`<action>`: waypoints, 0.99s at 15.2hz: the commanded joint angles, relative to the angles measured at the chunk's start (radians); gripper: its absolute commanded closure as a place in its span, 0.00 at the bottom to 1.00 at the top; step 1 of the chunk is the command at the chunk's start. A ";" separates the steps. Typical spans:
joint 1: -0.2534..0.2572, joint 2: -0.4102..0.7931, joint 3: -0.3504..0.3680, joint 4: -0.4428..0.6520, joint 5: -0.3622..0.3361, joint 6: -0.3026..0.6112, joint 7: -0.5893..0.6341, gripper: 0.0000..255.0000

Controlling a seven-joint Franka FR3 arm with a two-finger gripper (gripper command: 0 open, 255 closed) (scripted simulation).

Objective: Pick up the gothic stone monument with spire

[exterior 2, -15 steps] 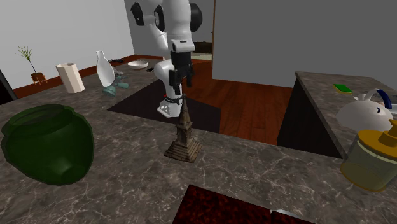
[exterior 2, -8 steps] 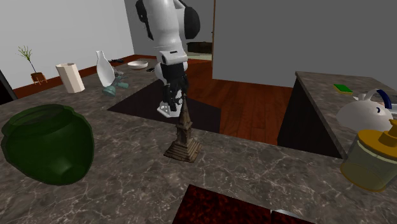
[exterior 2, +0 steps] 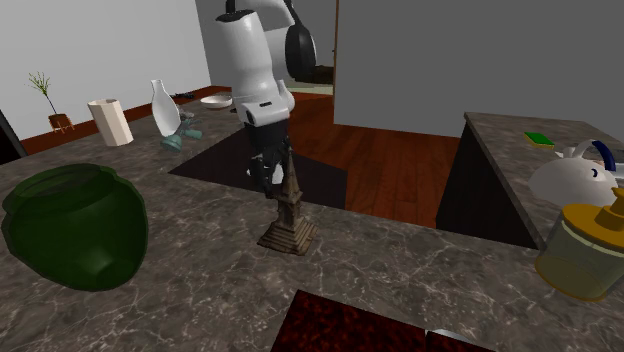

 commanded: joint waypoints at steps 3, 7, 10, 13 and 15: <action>-0.002 0.026 -0.003 -0.032 0.029 0.046 -0.026 0.00; -0.002 0.026 -0.003 -0.032 0.030 0.046 -0.027 1.00; -0.002 0.026 -0.003 -0.032 0.030 0.046 -0.027 1.00; -0.002 0.026 -0.003 -0.032 0.029 0.046 -0.026 1.00; -0.001 0.019 -0.002 -0.024 0.021 0.034 -0.019 1.00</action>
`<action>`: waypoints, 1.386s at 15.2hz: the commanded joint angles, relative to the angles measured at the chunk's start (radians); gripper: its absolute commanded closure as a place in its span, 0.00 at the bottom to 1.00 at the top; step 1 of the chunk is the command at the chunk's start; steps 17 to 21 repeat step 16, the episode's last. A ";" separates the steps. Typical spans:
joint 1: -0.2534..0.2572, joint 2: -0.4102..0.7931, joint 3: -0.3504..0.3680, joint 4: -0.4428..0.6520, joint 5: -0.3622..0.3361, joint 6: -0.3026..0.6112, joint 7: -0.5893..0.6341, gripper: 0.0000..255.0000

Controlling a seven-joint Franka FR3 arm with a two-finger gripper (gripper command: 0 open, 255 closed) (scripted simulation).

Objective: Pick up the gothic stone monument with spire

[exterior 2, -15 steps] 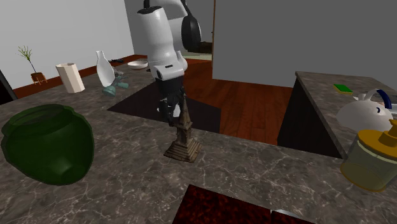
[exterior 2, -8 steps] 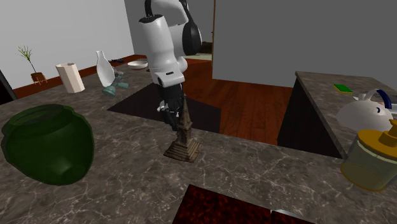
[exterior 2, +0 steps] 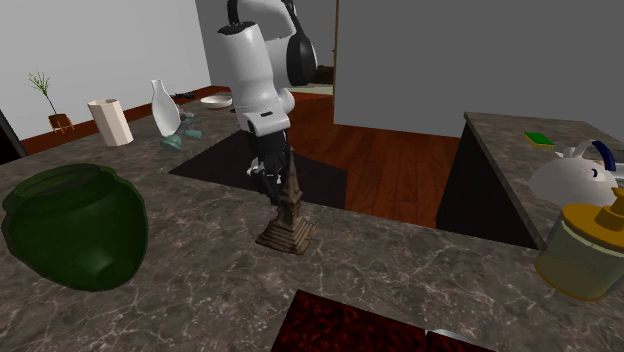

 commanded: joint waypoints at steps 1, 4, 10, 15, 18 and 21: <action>0.001 -0.011 0.001 0.012 -0.013 -0.018 0.011 1.00; 0.002 -0.030 0.003 0.038 -0.033 -0.054 0.030 1.00; 0.004 -0.058 0.008 0.098 -0.064 -0.128 0.060 1.00; 0.005 -0.071 0.012 0.144 -0.078 -0.181 0.076 1.00; 0.005 -0.071 0.012 0.144 -0.077 -0.181 0.076 1.00; 0.005 -0.071 0.012 0.144 -0.077 -0.181 0.076 1.00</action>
